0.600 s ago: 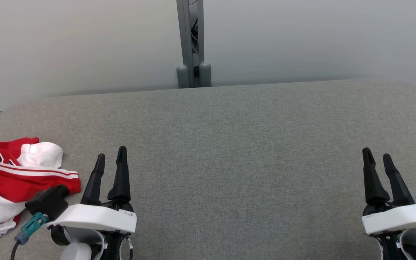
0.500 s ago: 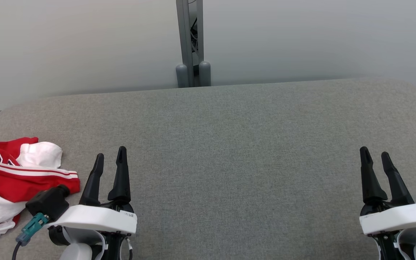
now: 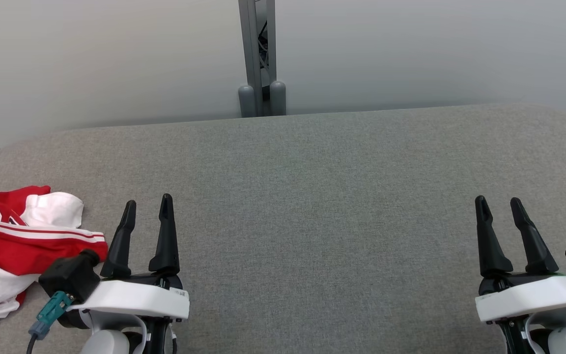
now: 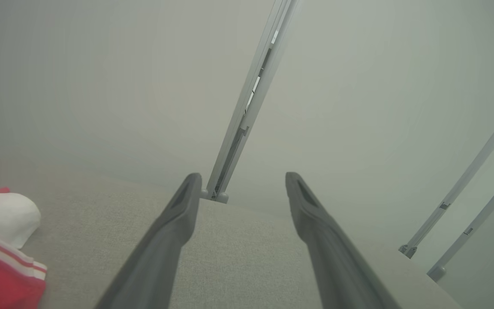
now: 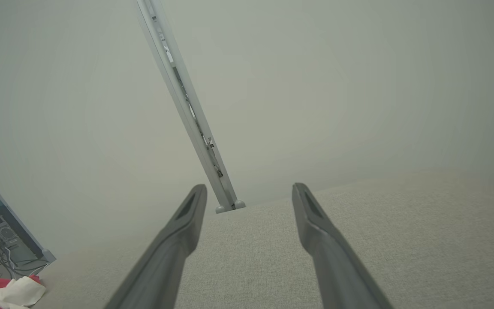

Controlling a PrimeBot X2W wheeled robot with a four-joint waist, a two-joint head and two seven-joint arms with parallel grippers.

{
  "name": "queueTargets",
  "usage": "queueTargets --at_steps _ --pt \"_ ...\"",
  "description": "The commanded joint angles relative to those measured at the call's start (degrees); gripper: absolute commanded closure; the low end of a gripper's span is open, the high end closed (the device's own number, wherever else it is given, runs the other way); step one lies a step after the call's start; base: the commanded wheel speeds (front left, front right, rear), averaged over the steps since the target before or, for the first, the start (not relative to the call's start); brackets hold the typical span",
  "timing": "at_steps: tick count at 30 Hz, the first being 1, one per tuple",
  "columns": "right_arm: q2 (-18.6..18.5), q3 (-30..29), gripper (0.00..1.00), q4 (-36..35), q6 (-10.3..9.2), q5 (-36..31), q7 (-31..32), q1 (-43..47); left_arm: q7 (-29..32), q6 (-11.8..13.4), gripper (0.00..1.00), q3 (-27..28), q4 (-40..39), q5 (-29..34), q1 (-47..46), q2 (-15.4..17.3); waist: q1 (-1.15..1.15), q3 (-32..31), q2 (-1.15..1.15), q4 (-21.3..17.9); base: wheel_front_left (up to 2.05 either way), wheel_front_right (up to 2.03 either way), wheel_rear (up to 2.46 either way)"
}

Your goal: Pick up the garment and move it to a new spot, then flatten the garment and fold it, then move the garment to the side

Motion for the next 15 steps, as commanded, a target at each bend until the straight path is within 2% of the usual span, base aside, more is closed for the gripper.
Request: queueTargets --at_steps 1,15 --pt "-0.54 0.26 0.00 -0.65 0.11 -1.37 -0.79 -0.77 -0.33 0.10 0.00 0.15 -0.89 1.27 -0.05 0.28 0.00 -0.06 0.00 0.01 0.00 0.00 0.00" --pt "-0.65 1.88 0.00 -0.96 0.11 -9.01 -3.16 -0.59 -1.77 -0.05 0.00 1.03 -1.46 8.12 1.27 0.34 0.00 -0.65 0.00 0.03 0.00 0.00 0.00"
